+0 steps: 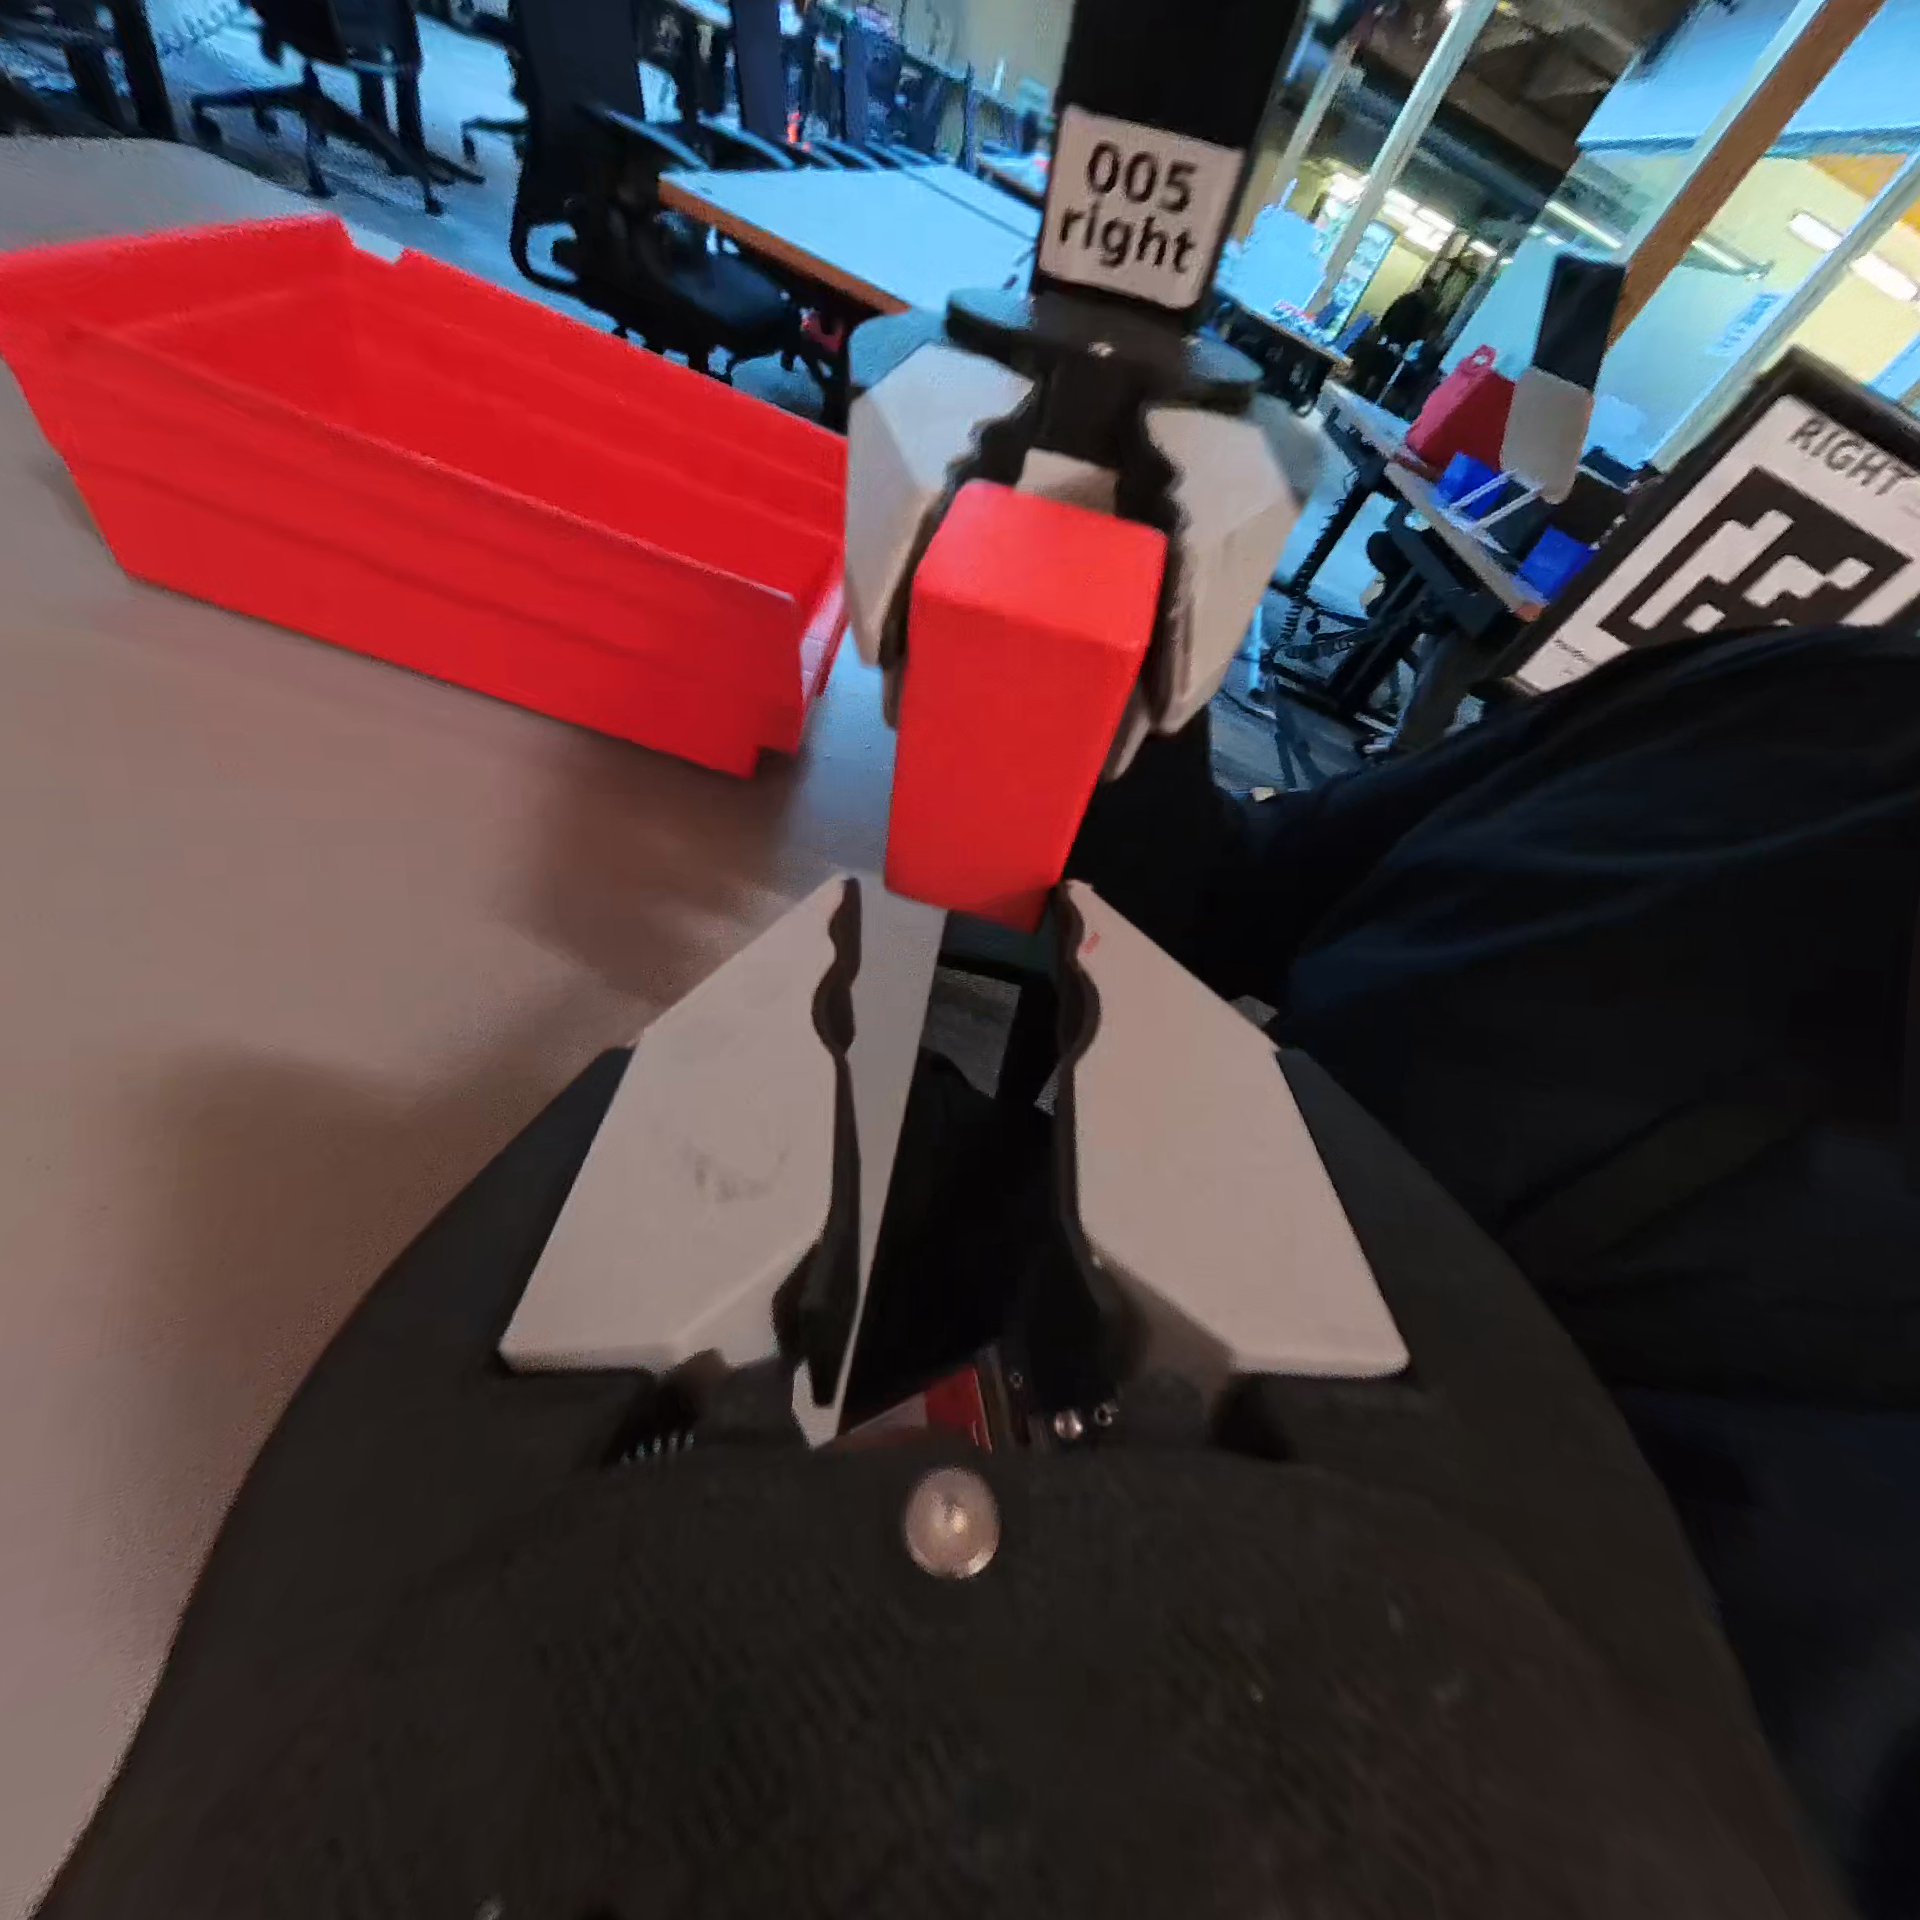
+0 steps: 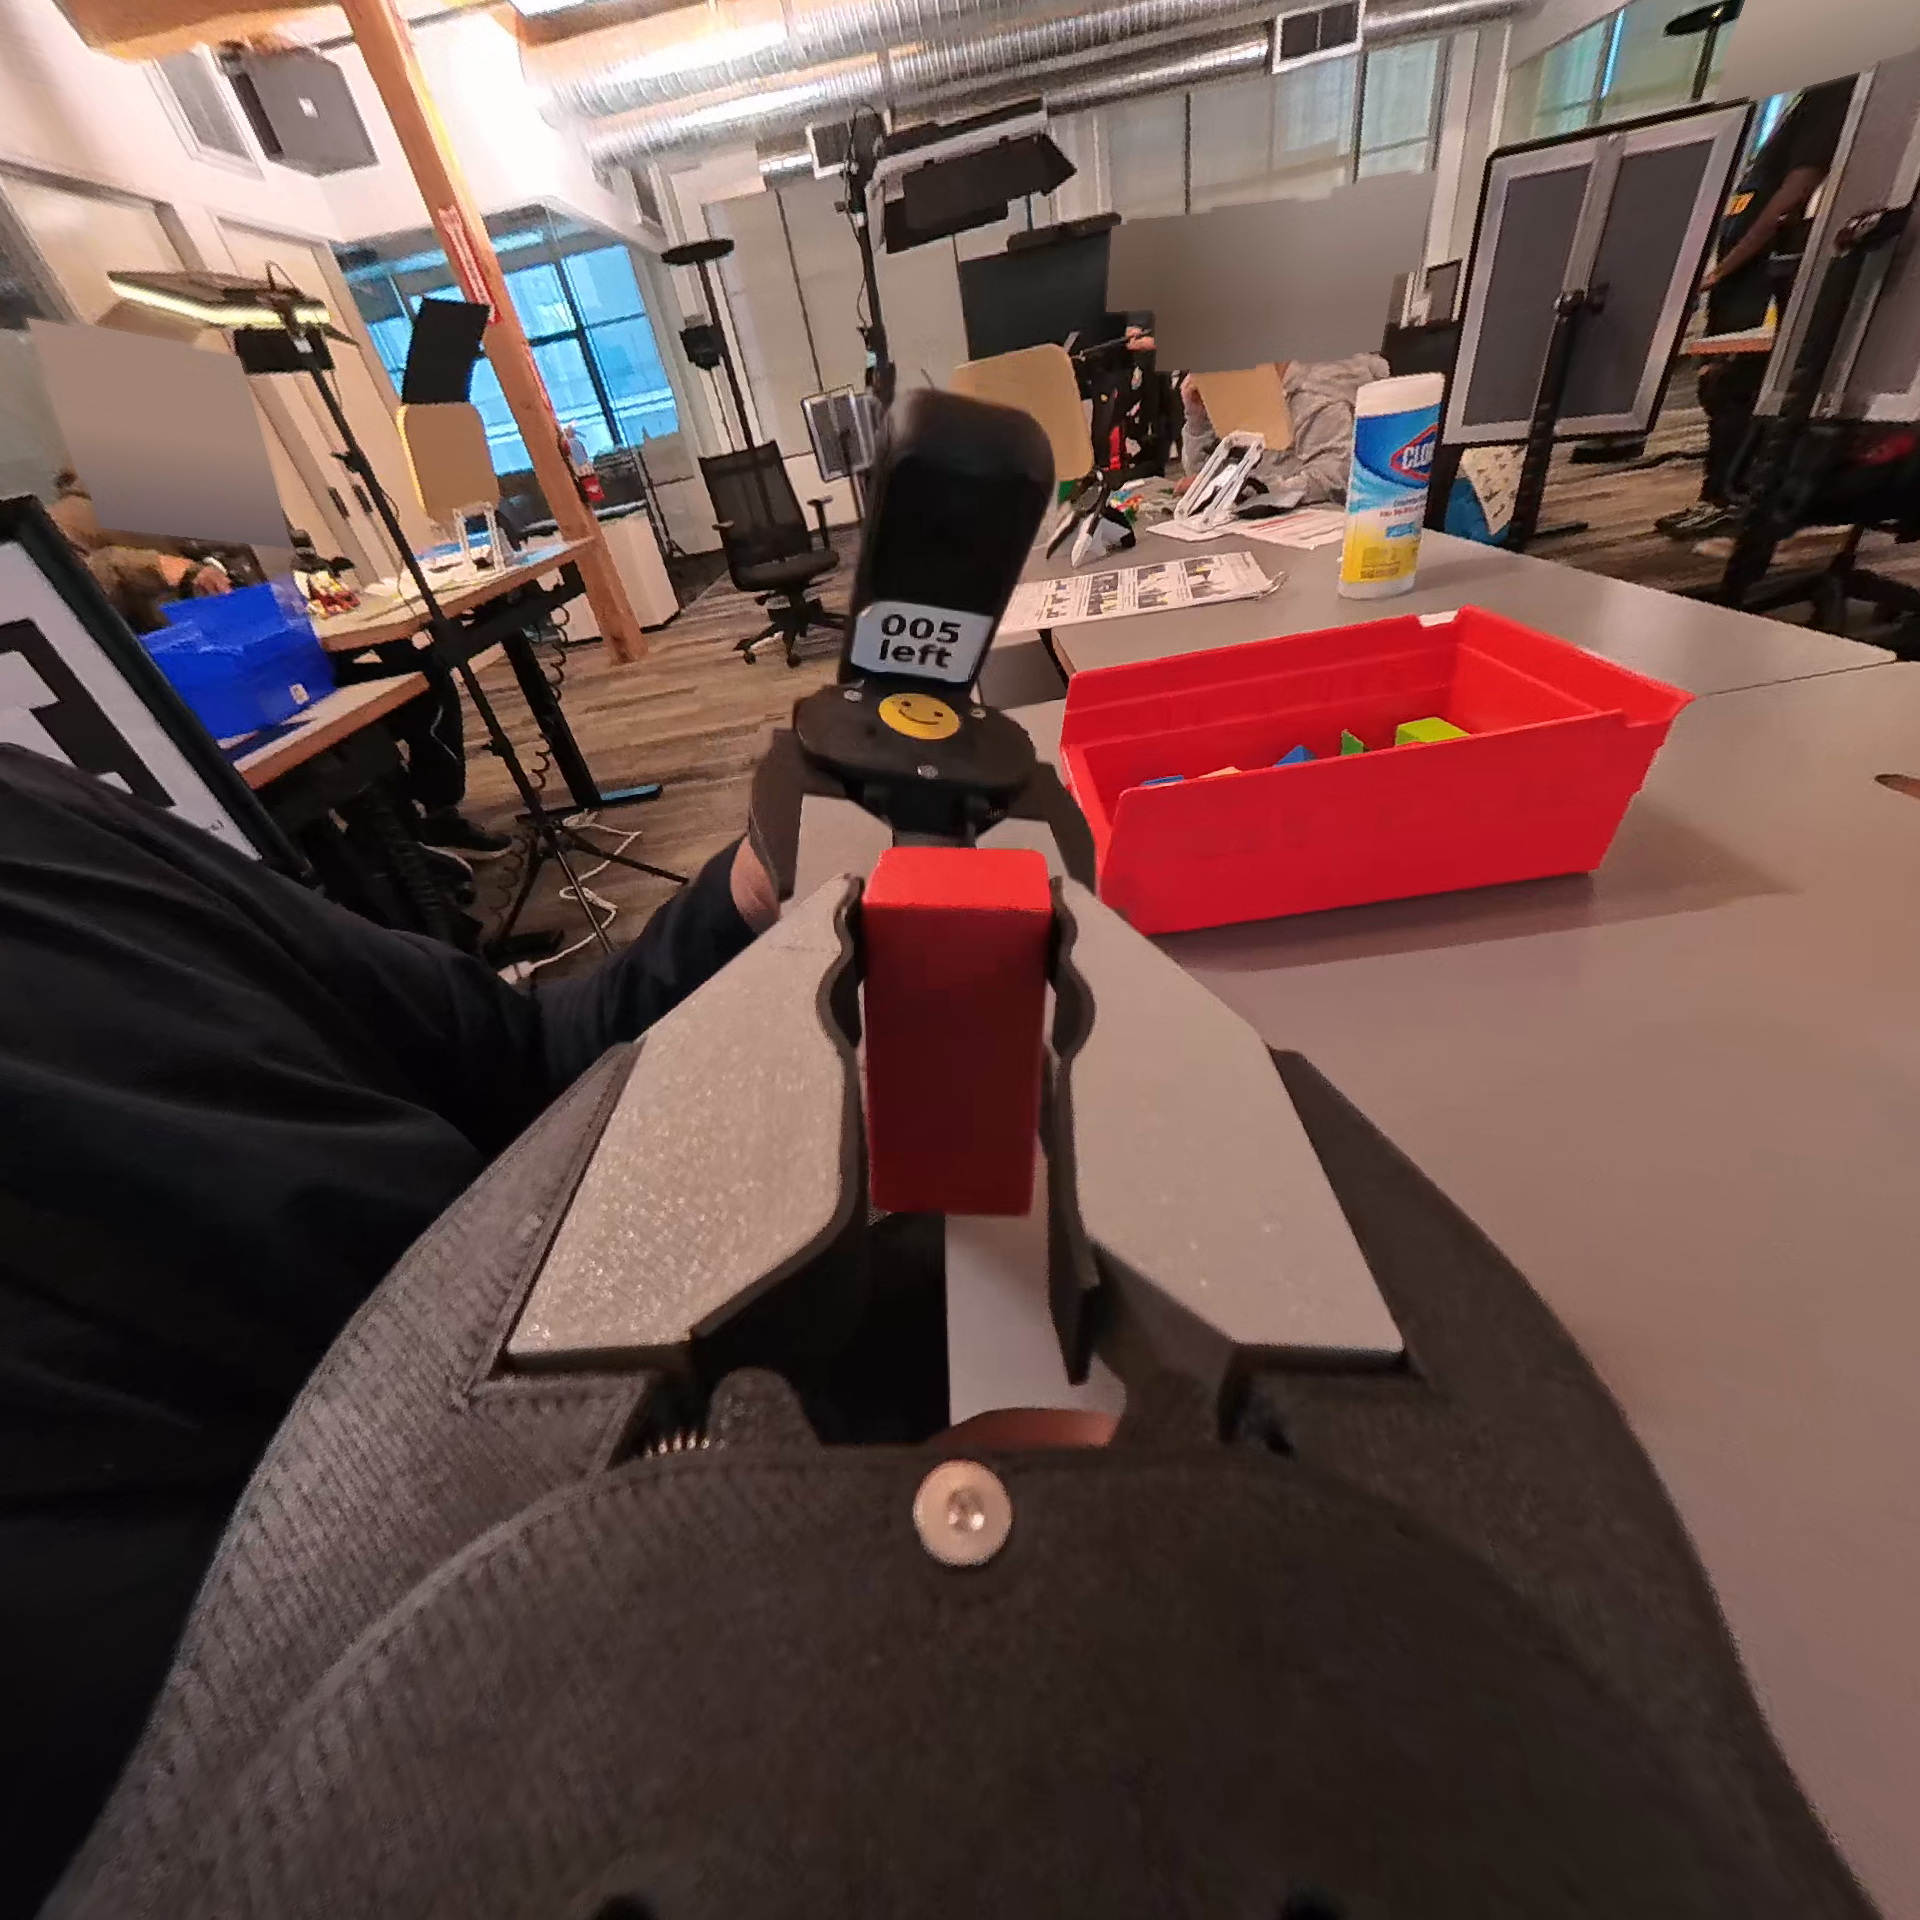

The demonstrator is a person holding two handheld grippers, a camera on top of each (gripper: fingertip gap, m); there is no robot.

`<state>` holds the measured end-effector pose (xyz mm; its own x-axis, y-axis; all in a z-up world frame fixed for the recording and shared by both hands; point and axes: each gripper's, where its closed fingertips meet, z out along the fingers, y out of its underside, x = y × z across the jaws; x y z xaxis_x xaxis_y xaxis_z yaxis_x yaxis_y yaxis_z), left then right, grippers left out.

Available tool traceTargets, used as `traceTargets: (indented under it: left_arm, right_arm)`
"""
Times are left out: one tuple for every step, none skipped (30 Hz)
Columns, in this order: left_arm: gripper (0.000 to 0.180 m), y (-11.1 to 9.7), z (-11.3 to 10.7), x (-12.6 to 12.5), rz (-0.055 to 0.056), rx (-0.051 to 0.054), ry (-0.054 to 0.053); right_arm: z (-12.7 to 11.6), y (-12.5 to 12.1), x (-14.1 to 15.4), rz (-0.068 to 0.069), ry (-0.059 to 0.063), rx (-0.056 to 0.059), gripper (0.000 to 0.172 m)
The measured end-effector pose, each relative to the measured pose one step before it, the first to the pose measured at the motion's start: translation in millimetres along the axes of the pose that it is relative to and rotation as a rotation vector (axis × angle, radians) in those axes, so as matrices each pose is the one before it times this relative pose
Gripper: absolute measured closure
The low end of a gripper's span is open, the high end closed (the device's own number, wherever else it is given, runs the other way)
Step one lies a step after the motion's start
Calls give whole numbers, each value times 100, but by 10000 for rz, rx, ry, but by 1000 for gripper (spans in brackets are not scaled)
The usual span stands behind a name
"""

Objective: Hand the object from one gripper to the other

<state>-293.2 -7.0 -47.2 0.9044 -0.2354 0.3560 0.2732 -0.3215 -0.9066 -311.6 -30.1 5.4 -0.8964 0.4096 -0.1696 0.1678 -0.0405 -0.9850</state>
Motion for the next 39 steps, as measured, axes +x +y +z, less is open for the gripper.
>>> traceTargets:
  left_arm:
    - [147,-91,123,-180,25,92,-92]
    - [153,-190,68,172,145,110,59]
    - [153,-43,78,-32,214,-21,-118]
    - [153,-60,53,-83,227,-16,-177]
    - [153,-48,19,-64,197,-4,-165]
    - [153,3,-2,-47,128,-33,-116]
    - [153,25,-41,-119,103,-29,-123]
    - [153,21,-56,-162,68,-19,-128]
    - [153,41,-76,-195,30,-29,-119]
    - [154,59,-69,-163,24,-37,-96]
    - [154,41,-70,-165,16,-22,-95]
    - [154,22,-48,-127,30,-13,-89]
    - [154,18,-30,-115,28,-14,-79]
    - [154,13,-14,-100,30,-11,-80]
    - [154,21,13,-89,26,-16,-70]
    - [154,0,15,-104,23,1,-83]
    - [154,-42,8,-100,11,26,-76]
    - [154,-43,-4,-53,-6,18,-37]
    - [154,13,-17,-83,6,-17,-51]
    - [154,16,-49,-166,32,-10,-107]
    - [154,2,-65,-119,29,6,-78]
    - [154,34,-49,-47,14,-25,-30]
    - [154,15,-35,-66,25,-9,-52]
    - [154,-15,-15,-144,26,9,-99]
    - [154,-8,-7,-169,20,7,-104]
    - [154,-52,-4,-148,-24,44,-69]
    - [154,-122,2,-57,-58,96,-1]
    - [154,-124,38,33,-78,112,65]
    - [154,-160,64,94,-100,138,114]
    - [154,-222,97,156,-115,188,152]
    - [154,-192,123,206,-131,170,192]
    - [154,-53,148,160,-123,82,153]
    - [154,55,132,11,-74,19,57]
    - [154,24,112,12,-39,32,41]
    - [154,4,83,39,-31,25,42]
    - [154,16,73,76,-25,8,48]
    - [154,-22,60,66,-22,14,43]
    - [154,-116,7,88,-14,70,40]
    - [154,-187,-23,91,-28,113,62]
  right_arm:
    - [-161,-36,156,-52,84,-15,140]
    - [-101,44,124,-39,57,-46,140]
    - [-69,13,-7,14,-20,-26,140]
    - [-37,-28,63,8,35,12,140]
    - [-5,-56,10,-7,12,50,140]
    - [40,4,-21,3,-13,11,140]
    - [53,38,16,5,-4,-3,140]
    - [31,49,81,30,11,5,139]
    - [22,41,145,88,13,20,139]
    - [-10,66,128,139,-24,7,139]
    - [-25,73,112,159,-51,-6,139]
    - [-32,63,102,142,-48,-12,139]
    - [-30,64,103,92,-25,-12,138]
    - [-3,85,93,42,-7,-39,138]
    - [21,144,93,-8,25,-77,138]
    - [63,196,128,-51,64,-109,137]
    - [95,315,159,-73,100,-180,137]
    - [117,392,158,-86,105,-232,137]
    - [97,222,157,-92,126,-132,138]
    - [55,20,174,-69,144,6,138]
    - [51,-6,103,-30,84,5,137]
    - [40,40,37,-5,21,-27,137]
    - [2,61,91,1,37,-29,137]
    - [-14,25,176,27,76,-7,137]
    - [-36,-4,209,87,84,8,137]
    - [-13,-67,166,134,73,36,136]
    - [13,-156,69,115,62,84,135]
    - [27,-197,-30,50,62,106,136]
    - [68,-182,-88,-7,73,95,135]
    - [114,-78,-105,-86,81,34,135]
    - [106,59,-58,-152,106,-43,136]
    - [59,99,9,-209,128,-67,136]
    - [-9,91,76,-215,133,-76,136]
    - [-47,109,61,-172,85,-99,136]
    - [-78,75,29,-87,14,-76,137]
    - [-86,36,-34,17,-58,-39,137]
    - [-110,-5,-68,64,-103,-12,137]
    - [-162,-74,-66,66,-128,19,137]
    - [-210,-163,-106,80,-153,67,137]
